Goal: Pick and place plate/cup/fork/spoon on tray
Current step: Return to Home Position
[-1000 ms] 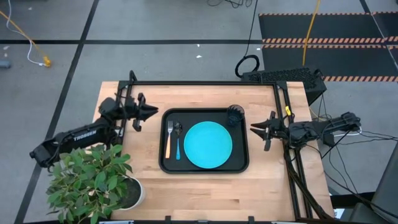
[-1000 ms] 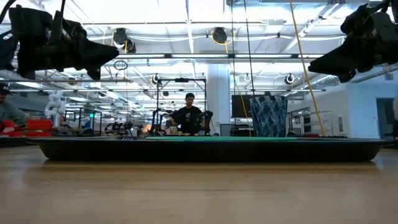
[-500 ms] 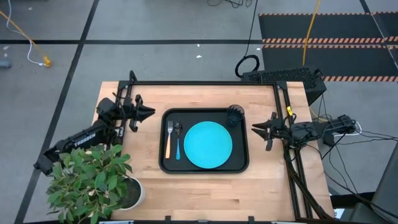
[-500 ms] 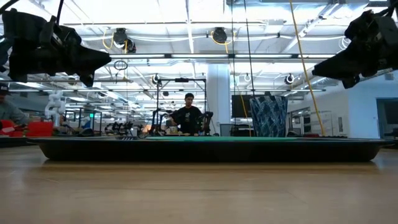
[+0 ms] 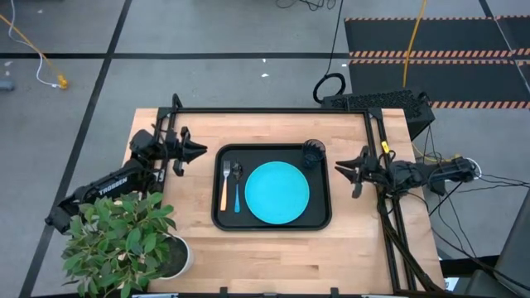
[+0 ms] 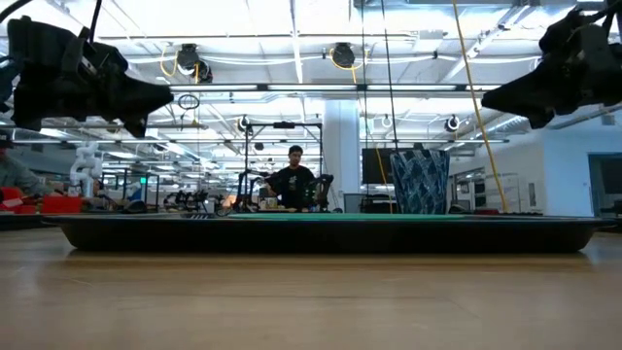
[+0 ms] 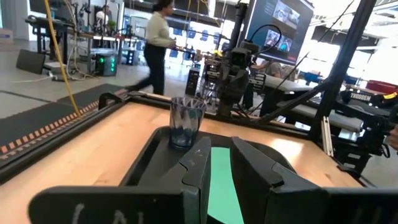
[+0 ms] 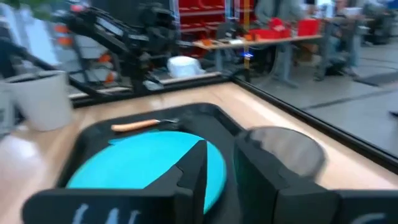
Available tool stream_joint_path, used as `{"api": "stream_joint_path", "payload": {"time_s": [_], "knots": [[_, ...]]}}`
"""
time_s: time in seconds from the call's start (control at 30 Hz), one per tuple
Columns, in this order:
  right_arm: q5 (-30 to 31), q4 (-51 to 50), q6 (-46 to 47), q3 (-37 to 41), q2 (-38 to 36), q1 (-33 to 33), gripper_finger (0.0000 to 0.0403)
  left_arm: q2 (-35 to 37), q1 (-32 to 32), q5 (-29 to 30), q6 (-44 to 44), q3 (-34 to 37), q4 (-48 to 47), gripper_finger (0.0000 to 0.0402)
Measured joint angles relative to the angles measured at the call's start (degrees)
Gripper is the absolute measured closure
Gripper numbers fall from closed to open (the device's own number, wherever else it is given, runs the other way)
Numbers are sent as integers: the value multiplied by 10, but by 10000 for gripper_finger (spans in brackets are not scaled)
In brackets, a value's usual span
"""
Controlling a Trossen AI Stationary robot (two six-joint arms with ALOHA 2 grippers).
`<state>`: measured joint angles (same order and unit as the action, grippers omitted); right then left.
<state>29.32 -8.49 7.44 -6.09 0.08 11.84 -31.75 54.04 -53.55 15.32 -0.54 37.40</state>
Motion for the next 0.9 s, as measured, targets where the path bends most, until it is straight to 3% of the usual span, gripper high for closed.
{"api": "stream_joint_path", "payload": {"time_s": [0.13,0.3,0.53,0.7,0.9], "knots": [[-67,20,-6,1,1,-21,358,0,0,0,0,0,5,339],[-74,-15,15,0,1,-27,398,0,0,0,-1,0,4,339],[-116,-29,38,9,5,-26,402,0,29,-3,-13,0,-32,341],[-116,-29,35,9,5,-26,403,0,36,-29,-56,-1,-81,389],[-115,-29,35,9,7,-26,403,0,20,-50,-79,-1,-82,398]]}}
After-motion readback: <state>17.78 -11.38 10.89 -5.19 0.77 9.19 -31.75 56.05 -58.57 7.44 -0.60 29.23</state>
